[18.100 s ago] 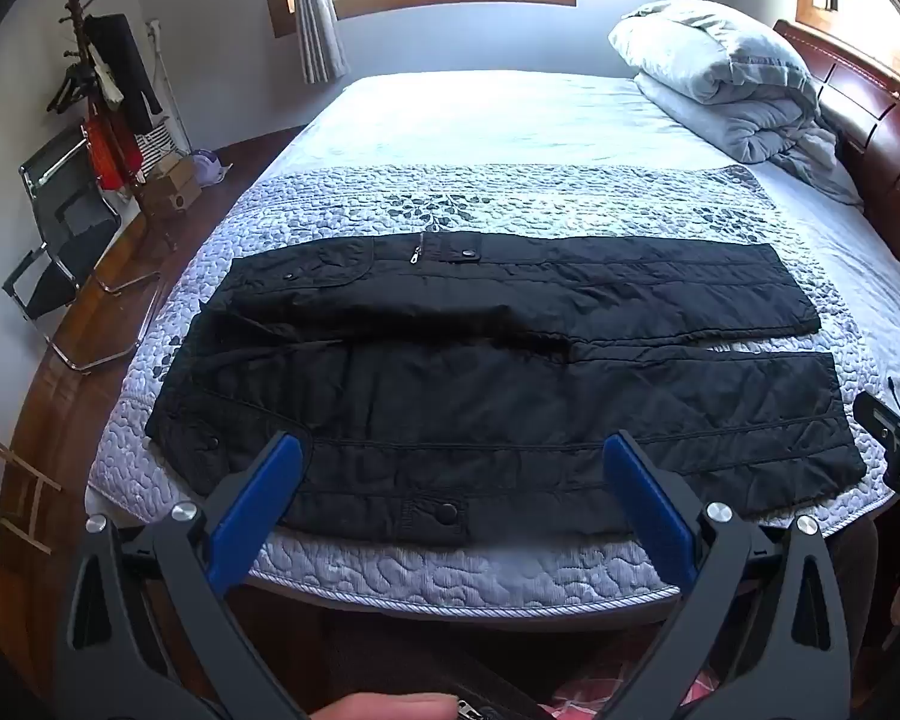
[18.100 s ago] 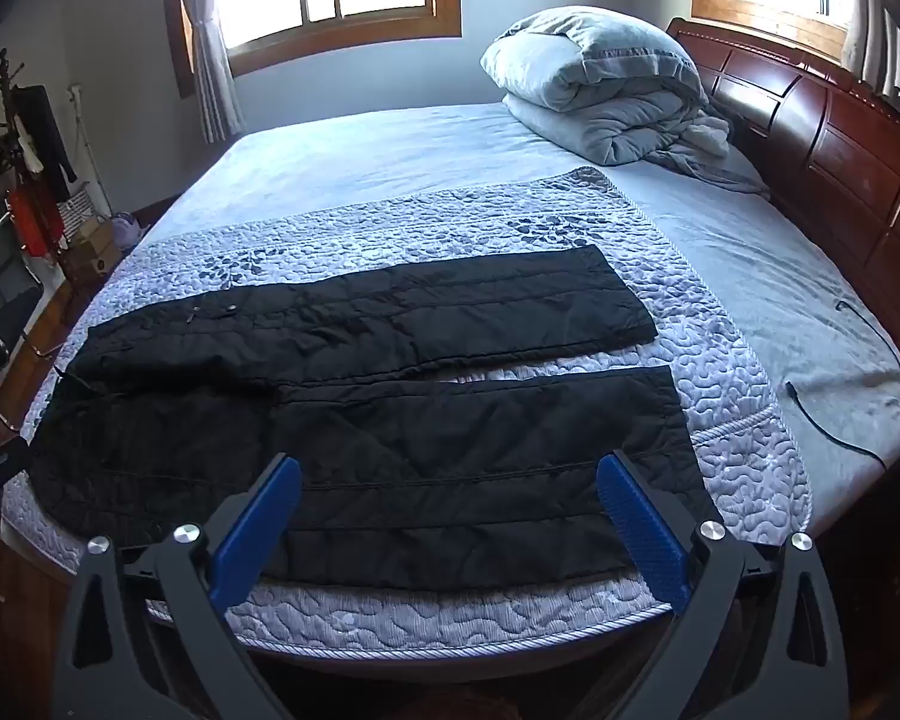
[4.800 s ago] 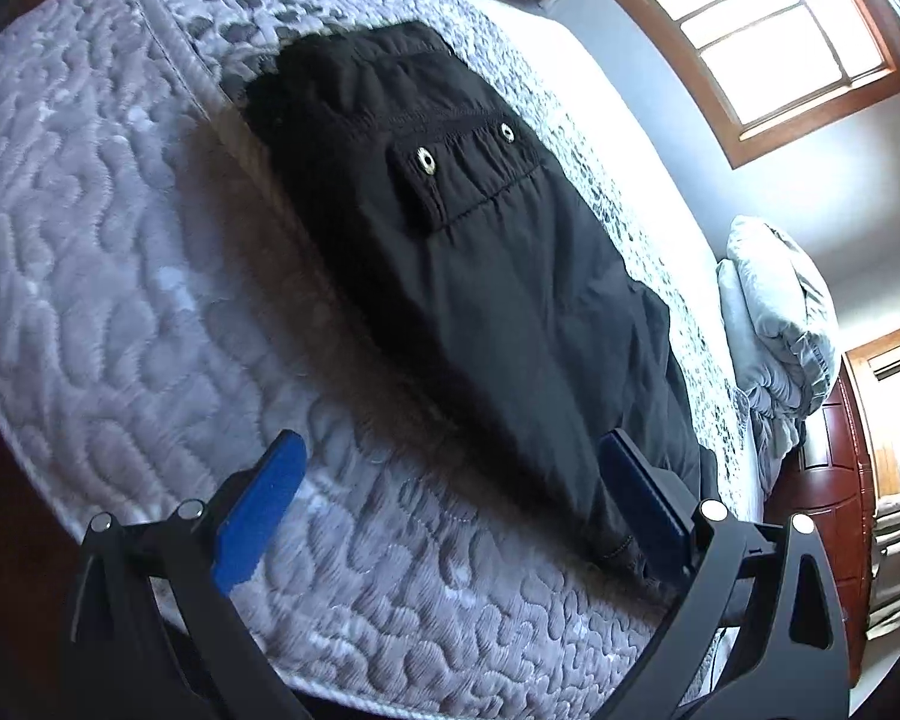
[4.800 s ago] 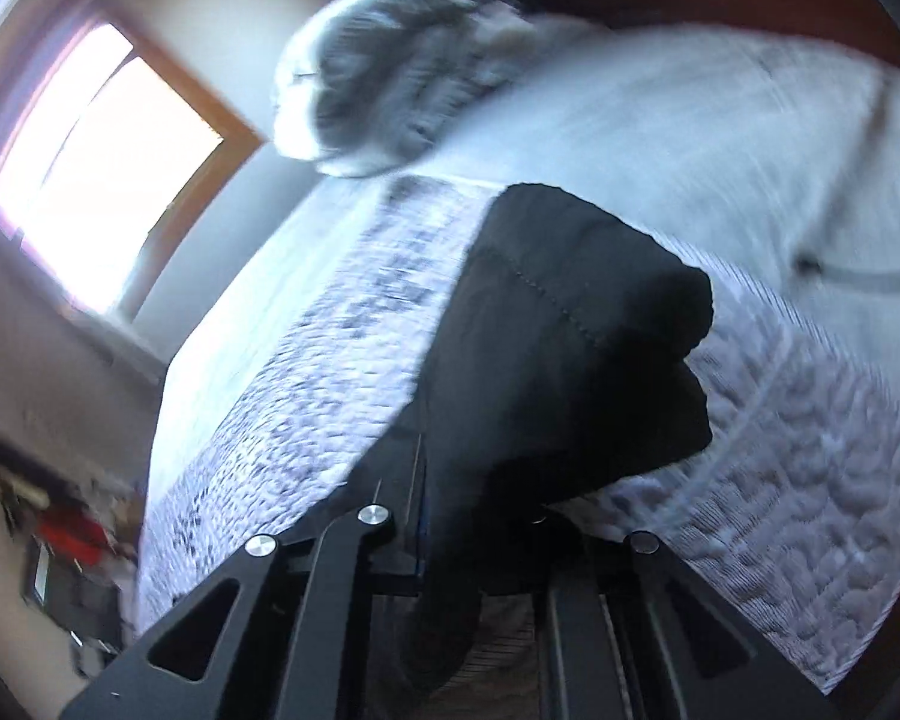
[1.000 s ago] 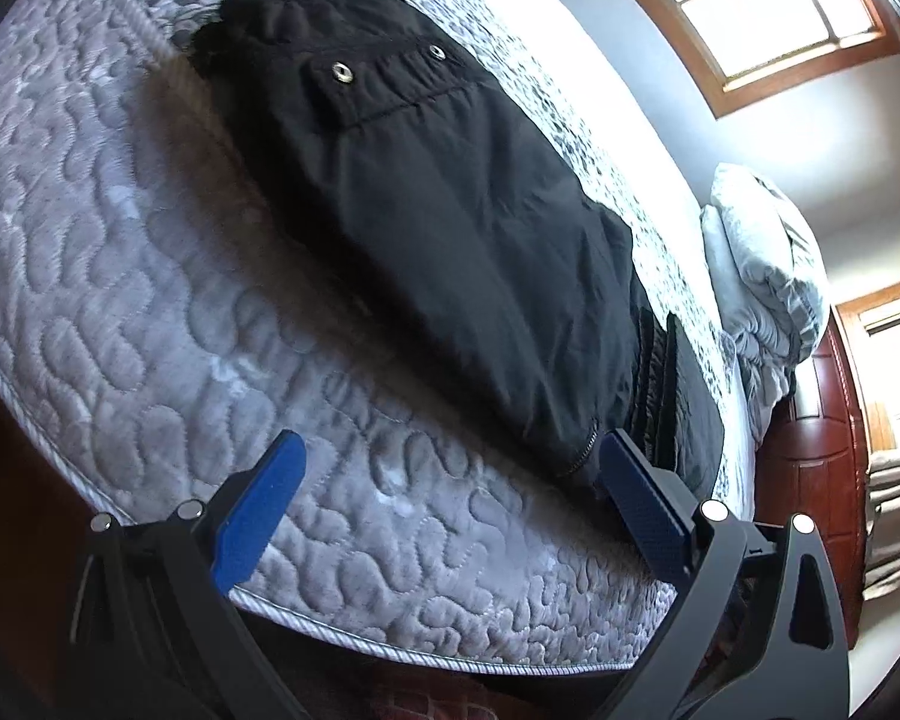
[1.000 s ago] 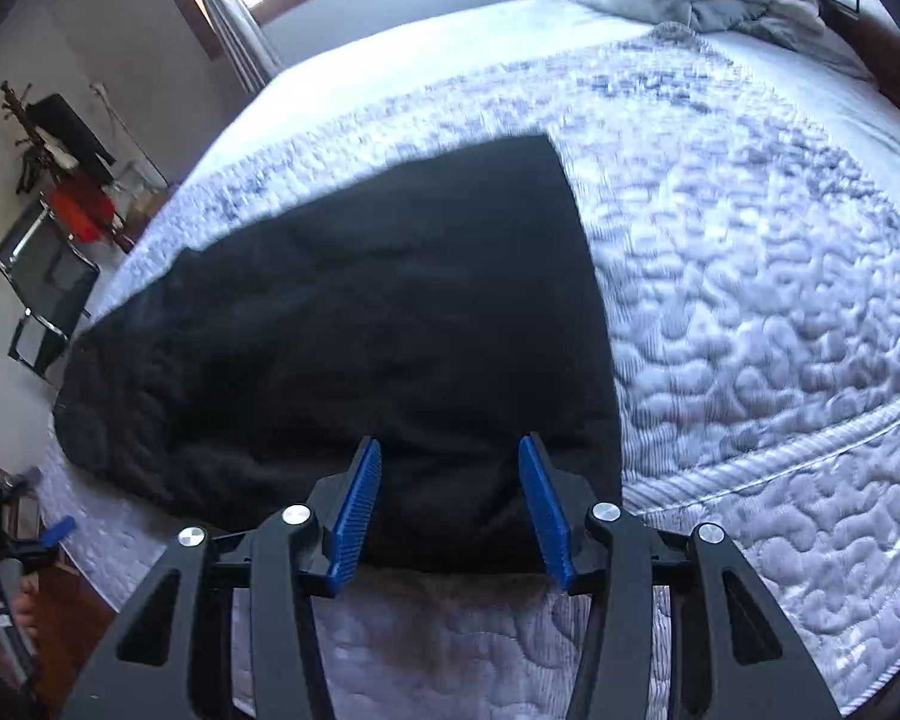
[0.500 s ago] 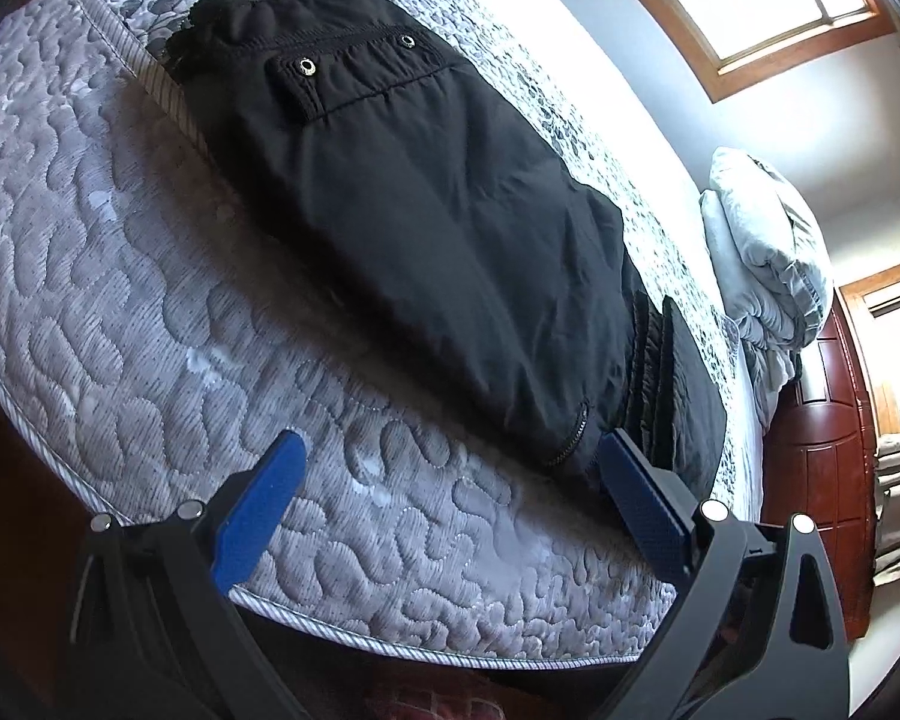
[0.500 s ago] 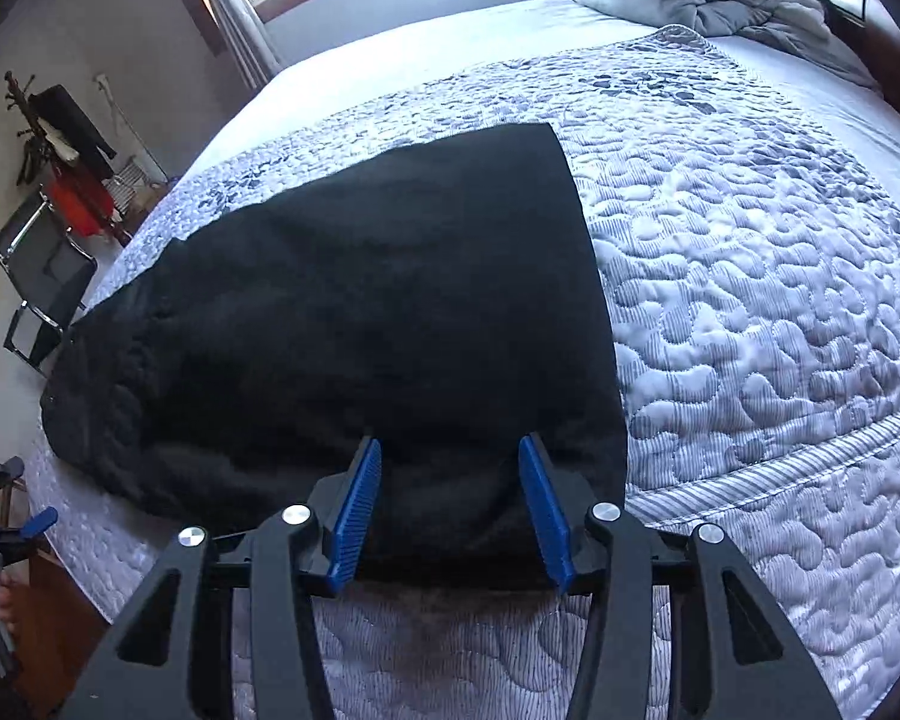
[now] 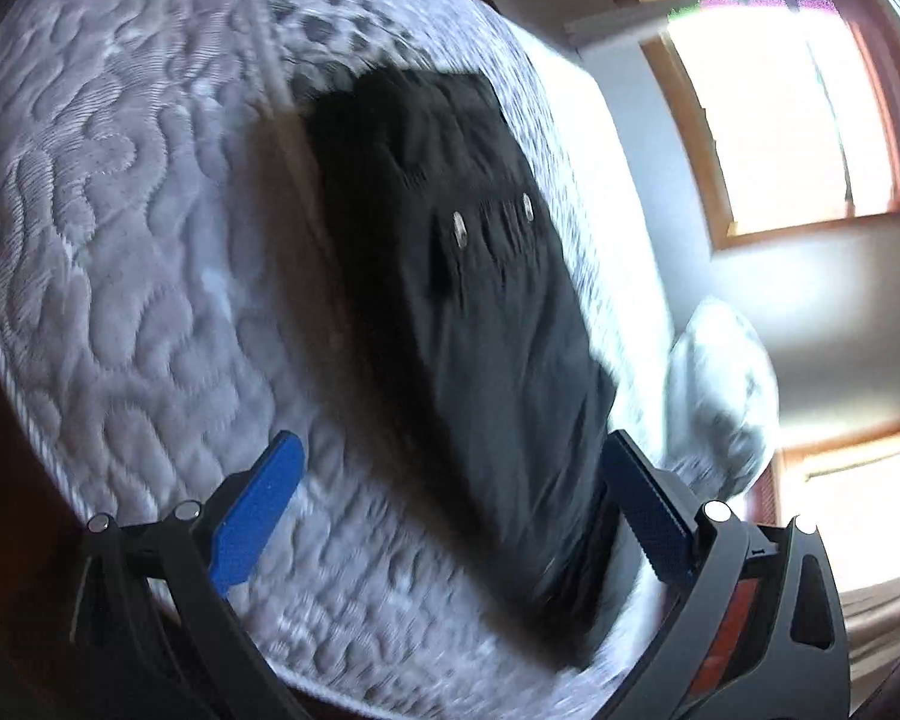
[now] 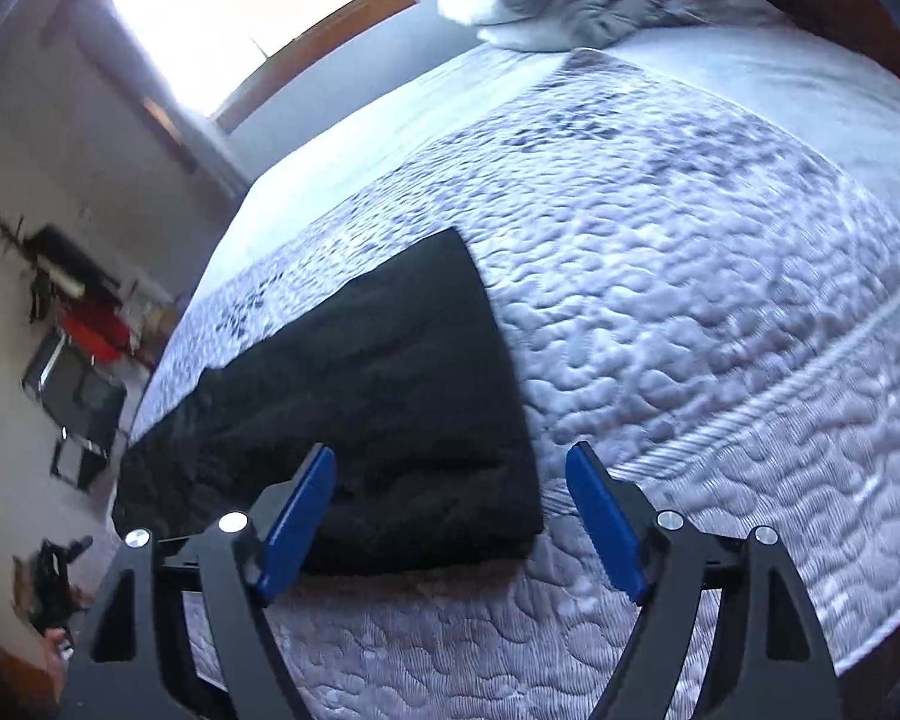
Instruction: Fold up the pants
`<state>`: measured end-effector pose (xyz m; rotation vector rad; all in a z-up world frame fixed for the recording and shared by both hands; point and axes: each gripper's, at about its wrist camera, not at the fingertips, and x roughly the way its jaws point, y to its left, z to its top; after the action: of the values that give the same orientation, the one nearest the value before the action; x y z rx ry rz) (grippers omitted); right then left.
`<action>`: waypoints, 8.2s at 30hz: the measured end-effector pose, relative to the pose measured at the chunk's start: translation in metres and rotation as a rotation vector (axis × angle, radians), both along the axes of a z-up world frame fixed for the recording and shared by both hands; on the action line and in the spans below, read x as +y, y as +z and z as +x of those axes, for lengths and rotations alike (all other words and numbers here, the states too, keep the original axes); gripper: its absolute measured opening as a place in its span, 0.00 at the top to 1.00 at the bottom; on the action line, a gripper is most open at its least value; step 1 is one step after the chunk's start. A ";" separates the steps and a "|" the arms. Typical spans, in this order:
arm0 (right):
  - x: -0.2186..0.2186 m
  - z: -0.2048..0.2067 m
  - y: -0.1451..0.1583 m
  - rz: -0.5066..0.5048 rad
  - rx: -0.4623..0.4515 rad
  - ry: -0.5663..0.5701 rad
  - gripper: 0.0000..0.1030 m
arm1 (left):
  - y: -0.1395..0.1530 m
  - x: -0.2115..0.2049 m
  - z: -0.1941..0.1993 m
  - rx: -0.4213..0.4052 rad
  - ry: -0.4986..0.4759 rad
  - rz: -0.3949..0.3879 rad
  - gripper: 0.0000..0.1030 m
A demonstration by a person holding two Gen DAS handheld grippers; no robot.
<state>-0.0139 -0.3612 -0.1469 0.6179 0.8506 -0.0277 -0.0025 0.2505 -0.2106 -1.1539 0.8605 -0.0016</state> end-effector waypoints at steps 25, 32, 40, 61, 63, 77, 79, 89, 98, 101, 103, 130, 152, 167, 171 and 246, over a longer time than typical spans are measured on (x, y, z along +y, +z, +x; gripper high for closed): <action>0.025 0.013 -0.006 -0.074 0.065 0.052 0.22 | -0.035 0.056 0.044 -0.076 0.161 -0.237 0.04; 0.027 0.015 -0.006 -0.092 0.076 0.054 0.22 | -0.029 0.066 0.066 -0.087 0.154 -0.188 0.04; 0.036 0.018 -0.009 -0.129 0.091 0.059 0.22 | -0.021 0.063 0.088 -0.109 0.094 -0.126 0.05; 0.050 0.018 -0.025 -0.159 0.117 0.114 0.22 | -0.016 0.030 0.142 0.007 0.012 -0.005 0.03; 0.051 0.018 -0.026 -0.159 0.123 0.116 0.22 | -0.017 0.031 0.144 0.011 0.018 -0.013 0.03; 0.057 0.021 -0.028 -0.174 0.137 0.138 0.22 | -0.011 0.036 0.140 0.046 0.008 0.010 0.50; 0.057 0.021 -0.029 -0.173 0.143 0.139 0.22 | -0.015 0.037 0.140 0.060 0.002 0.018 0.56; 0.054 0.019 -0.027 -0.167 0.138 0.132 0.22 | -0.014 0.038 0.128 -0.018 0.016 -0.017 0.79; 0.050 0.014 -0.025 -0.160 0.132 0.123 0.22 | 0.006 0.026 0.121 -0.093 0.027 -0.032 0.83; 0.048 0.013 -0.024 -0.153 0.125 0.114 0.22 | 0.019 0.019 0.120 -0.127 0.016 -0.019 0.84; 0.048 0.014 -0.022 -0.150 0.119 0.115 0.22 | 0.031 0.012 0.119 -0.159 0.001 -0.008 0.84; 0.039 0.013 -0.017 -0.109 0.074 0.093 0.22 | 0.153 -0.154 0.098 -0.410 -0.439 0.326 0.81; 0.018 0.003 -0.021 -0.053 0.053 0.043 0.22 | 0.124 -0.276 0.089 -0.374 -0.714 0.457 0.74; 0.010 -0.001 -0.025 -0.022 0.045 0.024 0.22 | 0.059 -0.340 0.088 -0.247 -0.922 0.585 0.55; 0.012 0.000 -0.024 -0.020 0.045 0.026 0.22 | 0.056 -0.347 0.082 -0.243 -0.980 0.553 0.13; 0.126 0.133 0.046 0.564 -0.119 0.344 0.76 | 0.007 -0.147 0.044 0.042 -0.481 0.217 0.03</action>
<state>0.1187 -0.2353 -0.1013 0.9795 0.8408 0.5729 0.0418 0.1037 -0.2039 -0.7266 1.1297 -0.2732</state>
